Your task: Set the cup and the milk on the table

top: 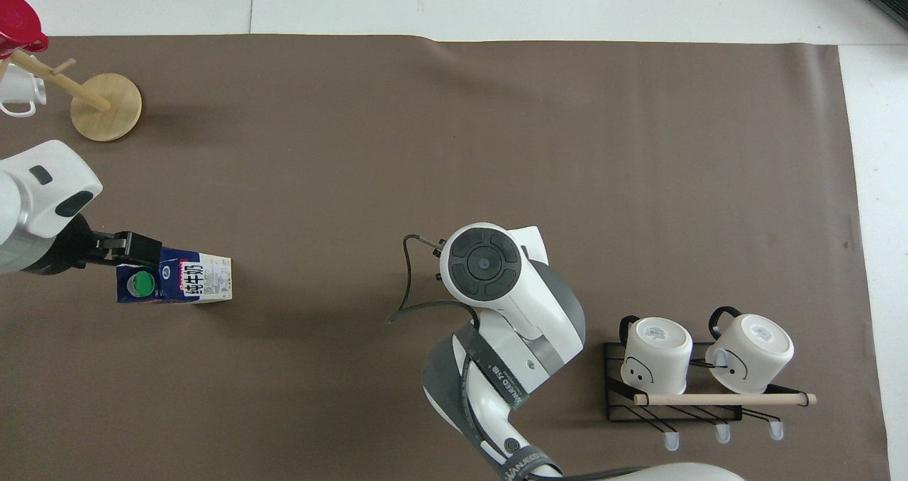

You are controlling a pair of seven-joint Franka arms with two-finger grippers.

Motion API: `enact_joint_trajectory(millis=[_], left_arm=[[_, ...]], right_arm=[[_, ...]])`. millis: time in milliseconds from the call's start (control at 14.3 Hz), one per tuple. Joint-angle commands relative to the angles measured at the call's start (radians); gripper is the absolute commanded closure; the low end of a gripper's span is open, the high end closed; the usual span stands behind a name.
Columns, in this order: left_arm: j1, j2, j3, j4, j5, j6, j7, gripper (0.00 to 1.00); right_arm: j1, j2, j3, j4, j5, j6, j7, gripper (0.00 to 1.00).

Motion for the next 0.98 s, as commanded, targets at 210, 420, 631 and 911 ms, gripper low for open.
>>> enact_joint_trajectory(millis=[210, 420, 631, 911], left_arm=[[0.001, -0.037, -0.004, -0.094, 0.001, 0.066, -0.011, 0.0], [-0.004, -0.053, -0.004, -0.148, -0.01, 0.116, -0.011, 0.0], [-0.004, -0.051, -0.004, -0.186, -0.01, 0.179, -0.001, 0.0], [-0.006, -0.051, -0.004, -0.188, -0.01, 0.181, 0.0, 0.0]], right_arm=[[0.003, -0.027, 0.002, -0.004, -0.037, 0.006, -0.039, 0.0], [-0.013, -0.093, 0.0, -0.003, -0.039, 0.0, -0.119, 0.0], [-0.05, -0.159, -0.001, 0.0, -0.039, -0.037, -0.208, 0.0], [-0.131, -0.24, -0.003, 0.004, -0.034, -0.126, -0.37, 0.0]])
